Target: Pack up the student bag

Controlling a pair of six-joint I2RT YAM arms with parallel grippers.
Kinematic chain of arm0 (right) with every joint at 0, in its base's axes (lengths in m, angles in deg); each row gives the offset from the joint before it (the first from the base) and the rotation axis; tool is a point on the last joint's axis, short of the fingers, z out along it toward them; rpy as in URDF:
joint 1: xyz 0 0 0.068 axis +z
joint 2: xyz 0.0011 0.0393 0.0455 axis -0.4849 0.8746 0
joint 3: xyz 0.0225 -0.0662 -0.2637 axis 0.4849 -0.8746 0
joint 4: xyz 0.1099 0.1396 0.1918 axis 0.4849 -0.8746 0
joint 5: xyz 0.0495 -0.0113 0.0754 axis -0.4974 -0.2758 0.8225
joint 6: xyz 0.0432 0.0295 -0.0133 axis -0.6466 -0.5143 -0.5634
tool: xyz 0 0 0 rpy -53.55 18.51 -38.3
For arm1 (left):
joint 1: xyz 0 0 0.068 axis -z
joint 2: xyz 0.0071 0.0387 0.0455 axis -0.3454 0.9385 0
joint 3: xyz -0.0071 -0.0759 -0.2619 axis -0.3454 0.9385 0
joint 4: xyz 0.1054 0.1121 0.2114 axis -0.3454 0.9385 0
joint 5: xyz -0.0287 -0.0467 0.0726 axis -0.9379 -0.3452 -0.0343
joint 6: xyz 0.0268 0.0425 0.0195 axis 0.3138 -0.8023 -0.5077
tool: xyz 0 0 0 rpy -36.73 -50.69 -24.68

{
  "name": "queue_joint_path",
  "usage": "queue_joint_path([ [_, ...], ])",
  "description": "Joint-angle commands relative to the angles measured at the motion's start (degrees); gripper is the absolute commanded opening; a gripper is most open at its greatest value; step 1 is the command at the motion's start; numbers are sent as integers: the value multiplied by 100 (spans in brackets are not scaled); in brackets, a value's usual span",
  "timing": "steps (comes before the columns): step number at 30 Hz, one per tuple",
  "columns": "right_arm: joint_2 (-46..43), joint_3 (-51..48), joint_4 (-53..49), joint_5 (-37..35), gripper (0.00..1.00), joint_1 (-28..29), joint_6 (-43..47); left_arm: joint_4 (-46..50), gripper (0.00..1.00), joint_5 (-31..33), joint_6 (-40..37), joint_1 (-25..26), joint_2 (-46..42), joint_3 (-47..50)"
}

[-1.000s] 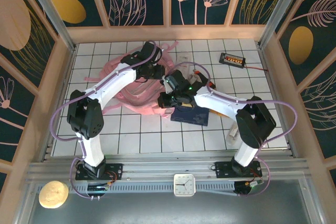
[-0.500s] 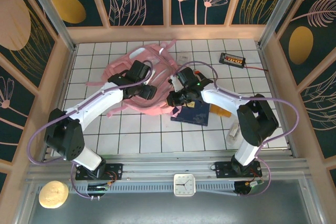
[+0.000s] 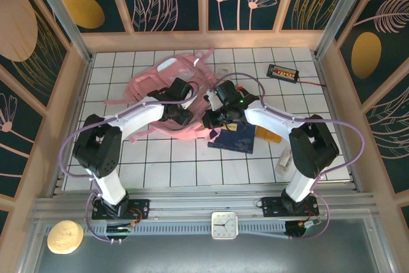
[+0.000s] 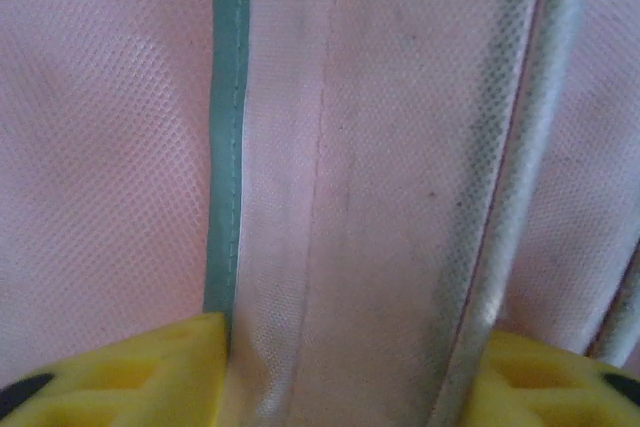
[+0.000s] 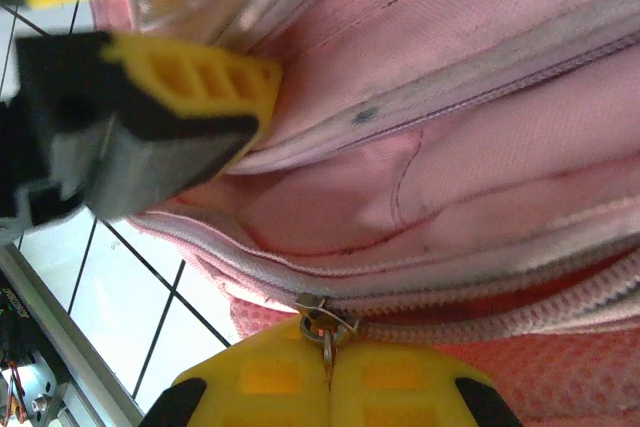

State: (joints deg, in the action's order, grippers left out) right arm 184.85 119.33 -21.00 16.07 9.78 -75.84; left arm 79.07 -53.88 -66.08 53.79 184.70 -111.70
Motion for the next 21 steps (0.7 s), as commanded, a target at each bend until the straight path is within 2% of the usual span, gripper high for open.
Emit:
queue_joint_path([
  [1, -125, 149, 20, 36, 0, 50, 20, 42, 25, 243, -92, 7, 179, -303],
  [2, -117, 149, 20, 36, 0, 50, 20, 67, 18, 240, -66, 7, 203, -356],
  [3, -116, 149, 20, 27, 0, 45, 28, 95, 3, 248, -44, 8, 232, -408],
  [4, -111, 148, 11, 25, 0, 50, 37, 123, 0, 263, -12, 8, 231, -463],
  [9, -53, 299, -337, -84, 0, 35, 263, 534, 0, 244, 303, -64, 258, -942],
  [14, 107, 861, -1127, -171, 0, 134, 429, 1083, 0, -172, 741, -209, 305, -1858],
  [21, 332, 1608, -1460, 68, 0, 663, -115, 1752, 0, -156, 1365, -205, 717, -2975],
])
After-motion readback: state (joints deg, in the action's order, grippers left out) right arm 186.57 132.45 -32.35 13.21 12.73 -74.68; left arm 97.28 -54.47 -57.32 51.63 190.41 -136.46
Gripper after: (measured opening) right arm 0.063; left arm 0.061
